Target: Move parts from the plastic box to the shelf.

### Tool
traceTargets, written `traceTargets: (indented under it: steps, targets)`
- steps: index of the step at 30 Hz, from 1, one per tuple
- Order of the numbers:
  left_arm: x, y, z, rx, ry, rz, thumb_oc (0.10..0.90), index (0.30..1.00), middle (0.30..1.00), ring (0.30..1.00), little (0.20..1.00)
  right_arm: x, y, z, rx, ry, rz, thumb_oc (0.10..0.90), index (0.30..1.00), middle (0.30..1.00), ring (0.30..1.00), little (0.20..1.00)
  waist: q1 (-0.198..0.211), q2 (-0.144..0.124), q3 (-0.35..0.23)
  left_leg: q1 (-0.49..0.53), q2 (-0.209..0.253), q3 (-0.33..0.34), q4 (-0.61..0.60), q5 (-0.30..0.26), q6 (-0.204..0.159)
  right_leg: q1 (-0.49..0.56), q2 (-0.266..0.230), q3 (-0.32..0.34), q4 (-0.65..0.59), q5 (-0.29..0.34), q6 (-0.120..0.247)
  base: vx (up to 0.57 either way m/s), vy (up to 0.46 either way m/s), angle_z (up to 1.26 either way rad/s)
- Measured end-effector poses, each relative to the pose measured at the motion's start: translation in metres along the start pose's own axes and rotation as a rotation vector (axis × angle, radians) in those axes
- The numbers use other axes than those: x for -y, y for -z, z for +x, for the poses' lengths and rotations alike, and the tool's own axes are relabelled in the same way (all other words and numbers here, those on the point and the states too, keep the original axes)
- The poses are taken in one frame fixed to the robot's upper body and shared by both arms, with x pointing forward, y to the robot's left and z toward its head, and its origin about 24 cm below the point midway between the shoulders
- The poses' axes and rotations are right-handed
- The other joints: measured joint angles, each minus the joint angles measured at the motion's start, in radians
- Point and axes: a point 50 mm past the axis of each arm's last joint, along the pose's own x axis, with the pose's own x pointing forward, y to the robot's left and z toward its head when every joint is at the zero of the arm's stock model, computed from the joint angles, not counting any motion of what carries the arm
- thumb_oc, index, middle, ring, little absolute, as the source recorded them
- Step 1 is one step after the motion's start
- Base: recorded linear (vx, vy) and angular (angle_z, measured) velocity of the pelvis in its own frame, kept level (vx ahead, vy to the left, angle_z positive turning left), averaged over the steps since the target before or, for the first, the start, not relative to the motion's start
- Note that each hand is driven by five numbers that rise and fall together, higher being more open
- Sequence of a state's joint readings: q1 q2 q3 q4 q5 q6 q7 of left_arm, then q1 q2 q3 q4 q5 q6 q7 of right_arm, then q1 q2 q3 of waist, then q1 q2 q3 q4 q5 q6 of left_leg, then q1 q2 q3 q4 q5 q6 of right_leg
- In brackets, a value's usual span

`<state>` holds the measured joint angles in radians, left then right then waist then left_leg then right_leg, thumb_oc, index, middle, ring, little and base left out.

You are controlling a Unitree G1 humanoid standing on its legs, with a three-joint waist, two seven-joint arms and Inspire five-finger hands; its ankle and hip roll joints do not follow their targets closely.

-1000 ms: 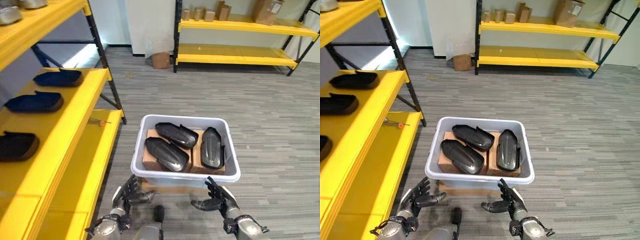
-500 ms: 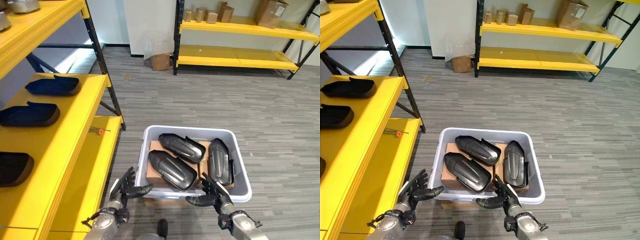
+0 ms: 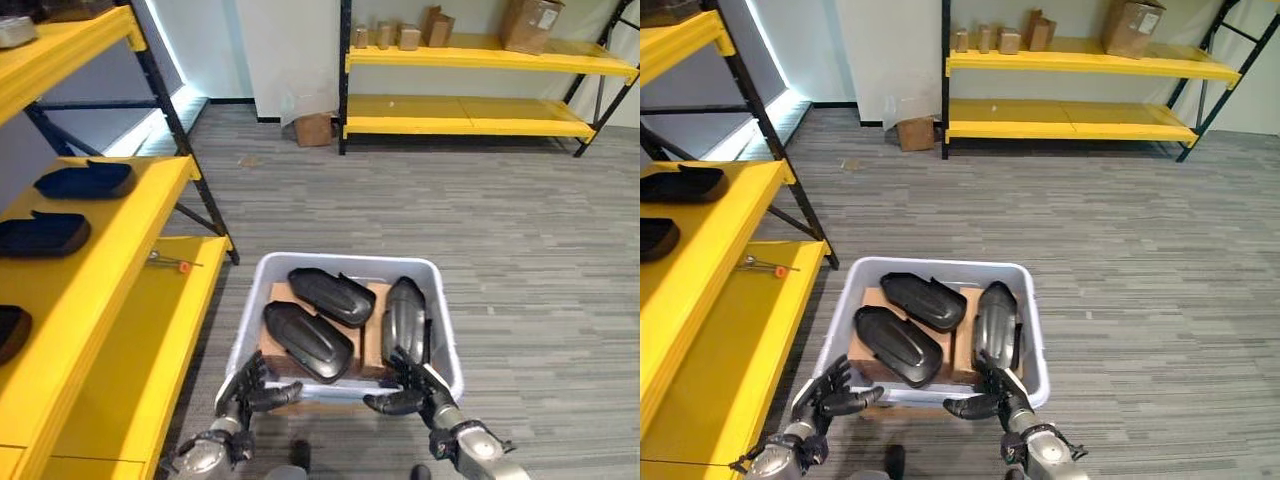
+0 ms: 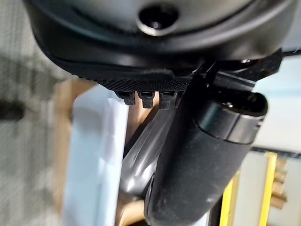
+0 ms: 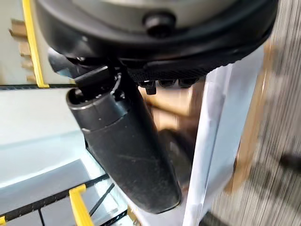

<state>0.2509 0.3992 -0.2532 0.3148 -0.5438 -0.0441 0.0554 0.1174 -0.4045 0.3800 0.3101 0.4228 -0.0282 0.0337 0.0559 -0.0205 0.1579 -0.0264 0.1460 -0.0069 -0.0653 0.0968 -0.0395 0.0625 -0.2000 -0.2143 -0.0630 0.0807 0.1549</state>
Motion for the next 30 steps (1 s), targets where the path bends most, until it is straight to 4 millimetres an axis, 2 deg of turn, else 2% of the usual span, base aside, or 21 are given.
traceTargets:
  steps: [1,3,4,6,8,10,15,17,20,21,26,30]
  targets:
    - [0.004,0.003,-0.001,-0.006,0.007,-0.015,0.9,1.0,1.0,1.0,1.0,0.009,-0.002,-0.002,-0.001,0.023,-0.02,0.9,1.0,1.0,1.0,1.0,0.002,0.02,-0.002,0.001,0.038,-0.001,-0.002,0.022,-0.007,0.005,0.044,-0.001,-0.015,0.003,-0.022,0.01,-0.1,-0.14]
    - [0.012,0.005,0.0,-0.006,0.023,-0.034,0.9,1.0,1.0,1.0,1.0,0.019,-0.004,-0.004,0.002,0.052,-0.041,0.9,1.0,1.0,1.0,1.0,-0.004,0.042,-0.002,0.003,0.071,-0.003,-0.012,0.029,-0.013,0.009,0.078,-0.014,-0.022,0.002,-0.04,0.01,-0.122,-0.04]
    - [0.02,0.006,0.001,-0.005,0.044,-0.053,0.9,1.0,1.0,1.0,1.0,0.029,-0.008,-0.007,0.002,0.067,-0.085,0.9,1.0,1.0,1.0,1.0,-0.014,0.066,-0.004,0.003,0.089,-0.002,-0.012,0.035,-0.023,0.011,0.096,-0.016,-0.023,0.0,-0.043,0.0,-0.139,0.04]
    - [0.026,0.005,0.002,0.003,0.062,-0.07,0.9,1.0,1.0,1.0,1.0,0.034,-0.023,-0.011,0.048,0.054,-0.16,0.9,1.0,1.0,1.0,1.0,-0.031,0.09,-0.004,-0.007,0.098,-0.004,-0.013,0.036,-0.041,0.004,0.103,-0.024,-0.023,-0.003,-0.048,-0.01,-0.073,0.01]
    - [0.029,0.002,0.002,0.018,0.081,-0.072,0.9,1.0,1.0,1.0,1.0,0.033,-0.049,-0.015,0.149,0.032,-0.256,0.9,1.0,1.0,1.0,1.0,-0.035,0.108,-0.005,-0.021,0.098,0.0,-0.013,0.039,-0.046,-0.016,0.103,-0.018,-0.022,-0.001,-0.052,0.0,-0.03,-0.07]
    - [0.028,-0.001,0.002,0.032,0.084,-0.071,0.9,1.0,1.0,1.0,1.0,0.03,-0.076,-0.016,0.267,0.022,-0.301,0.9,1.0,1.0,1.0,1.0,-0.042,0.115,-0.009,-0.024,0.097,0.002,-0.013,0.037,-0.055,-0.018,0.1,-0.017,-0.022,0.0,-0.046,0.0,0.0,0.0]
    - [0.025,-0.005,0.002,0.059,0.091,-0.081,0.9,1.0,1.0,1.0,1.0,0.02,-0.124,-0.016,0.506,0.03,-0.382,0.9,1.0,1.0,1.0,1.0,-0.045,0.115,-0.009,-0.048,0.078,0.007,-0.014,0.034,-0.076,-0.047,0.074,-0.012,-0.022,0.006,-0.035,-0.02,0.01,-0.01]
    - [0.024,-0.006,0.002,0.061,0.089,-0.102,0.9,1.0,1.0,1.0,1.0,0.019,-0.132,-0.014,0.533,0.044,-0.399,0.9,1.0,1.0,1.0,1.0,-0.04,0.113,-0.007,-0.06,0.069,0.007,-0.014,0.039,-0.084,-0.058,0.065,-0.013,-0.022,0.012,-0.034,-0.05,0.023,0.04]
    - [0.023,-0.008,0.002,0.067,0.089,-0.099,0.9,1.0,1.0,1.0,1.0,0.019,-0.133,-0.012,0.536,0.067,-0.432,0.9,1.0,1.0,1.0,1.0,-0.022,0.107,-0.003,-0.067,0.057,0.008,-0.014,0.044,-0.092,-0.068,0.052,-0.013,-0.022,0.012,-0.028,-0.11,0.052,0.0]
    - [0.022,-0.011,0.001,0.086,0.093,-0.091,0.9,1.0,1.0,1.0,1.0,0.017,-0.14,-0.008,0.558,0.074,-0.469,0.9,1.0,1.0,1.0,1.0,-0.024,0.105,0.001,-0.089,0.056,0.013,-0.014,0.047,-0.095,-0.091,0.05,-0.01,-0.018,0.016,-0.027,-0.09,0.051,-0.04]
    - [0.023,-0.042,0.007,0.185,0.132,-0.046,0.9,1.0,1.0,1.0,1.0,0.024,-0.166,0.007,0.609,0.166,-0.56,0.9,1.0,1.0,1.0,1.0,-0.018,0.103,0.093,-0.135,0.039,0.014,-0.014,0.062,-0.092,-0.133,0.034,-0.008,-0.022,0.041,-0.017,-0.09,0.044,0.02]
    - [0.025,-0.066,0.007,0.268,0.164,-0.046,0.9,1.0,1.0,1.0,1.0,0.029,-0.167,0.016,0.586,0.21,-0.611,0.9,1.0,1.0,1.0,1.0,0.006,0.101,0.131,-0.153,0.026,0.028,-0.014,0.068,-0.087,-0.162,0.02,0.008,-0.019,0.05,-0.014,-0.09,0.038,-0.05]
